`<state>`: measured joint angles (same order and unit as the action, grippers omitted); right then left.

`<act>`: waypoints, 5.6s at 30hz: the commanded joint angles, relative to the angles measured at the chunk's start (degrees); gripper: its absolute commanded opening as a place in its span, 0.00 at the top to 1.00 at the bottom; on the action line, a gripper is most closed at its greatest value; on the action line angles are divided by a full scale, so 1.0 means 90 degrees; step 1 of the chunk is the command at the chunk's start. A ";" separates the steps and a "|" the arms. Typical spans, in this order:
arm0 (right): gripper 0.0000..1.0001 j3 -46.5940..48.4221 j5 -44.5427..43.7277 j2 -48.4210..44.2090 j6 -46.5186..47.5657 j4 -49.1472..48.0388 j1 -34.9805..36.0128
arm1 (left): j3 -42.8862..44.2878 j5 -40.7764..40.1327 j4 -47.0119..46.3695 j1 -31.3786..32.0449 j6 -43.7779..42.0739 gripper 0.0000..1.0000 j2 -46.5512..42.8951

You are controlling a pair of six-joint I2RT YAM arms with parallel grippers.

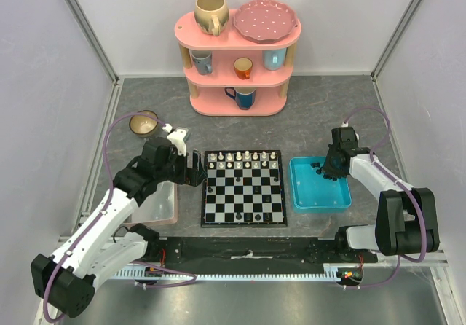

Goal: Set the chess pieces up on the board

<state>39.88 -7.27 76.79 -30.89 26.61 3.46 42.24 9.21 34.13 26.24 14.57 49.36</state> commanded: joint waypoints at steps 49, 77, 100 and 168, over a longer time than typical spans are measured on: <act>1.00 0.1087 -0.0227 -0.1445 -0.2093 0.1917 0.4719 | 0.0024 0.0158 -0.0238 0.0034 -0.0164 0.11 0.0121; 1.00 0.0726 -0.0921 0.0031 -0.2612 0.1477 0.5836 | 0.0033 0.0187 -0.0247 0.0034 -0.0173 0.11 0.0111; 0.69 0.0627 -0.0872 0.0100 -0.2622 0.1447 0.5826 | 0.0024 0.0187 -0.0247 0.0034 -0.0173 0.11 0.0111; 0.85 0.1761 -0.0189 0.1078 -0.1020 0.0617 0.3795 | 0.0014 0.0246 -0.0247 0.0034 -0.0193 0.11 0.0111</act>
<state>55.33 -9.45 89.08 -40.42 32.21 37.87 42.24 10.31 33.74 26.28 14.52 50.37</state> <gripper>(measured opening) 0.190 0.895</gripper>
